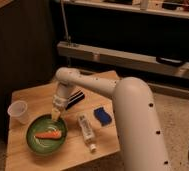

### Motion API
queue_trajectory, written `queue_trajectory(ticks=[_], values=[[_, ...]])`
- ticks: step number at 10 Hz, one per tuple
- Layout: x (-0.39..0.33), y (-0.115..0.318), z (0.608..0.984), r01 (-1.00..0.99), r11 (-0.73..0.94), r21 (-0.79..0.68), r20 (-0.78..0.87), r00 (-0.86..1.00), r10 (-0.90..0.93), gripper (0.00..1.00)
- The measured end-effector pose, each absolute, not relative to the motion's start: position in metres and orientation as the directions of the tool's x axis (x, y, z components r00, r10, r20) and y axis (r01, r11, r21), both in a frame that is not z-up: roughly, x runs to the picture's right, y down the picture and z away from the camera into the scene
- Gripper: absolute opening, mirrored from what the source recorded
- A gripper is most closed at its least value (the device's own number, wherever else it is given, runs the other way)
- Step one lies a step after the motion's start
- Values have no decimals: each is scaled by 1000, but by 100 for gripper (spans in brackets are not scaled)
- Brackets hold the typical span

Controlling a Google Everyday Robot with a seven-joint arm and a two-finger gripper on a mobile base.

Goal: Pick up the ceramic bowl

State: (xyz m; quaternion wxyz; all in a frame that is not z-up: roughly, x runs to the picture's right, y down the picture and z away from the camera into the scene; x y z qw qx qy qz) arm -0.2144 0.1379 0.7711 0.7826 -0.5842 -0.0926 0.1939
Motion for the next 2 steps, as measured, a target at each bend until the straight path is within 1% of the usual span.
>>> queue_trajectory(ticks=[2], values=[[-224,109,735,-136,226,-965,-34,914,405,9]])
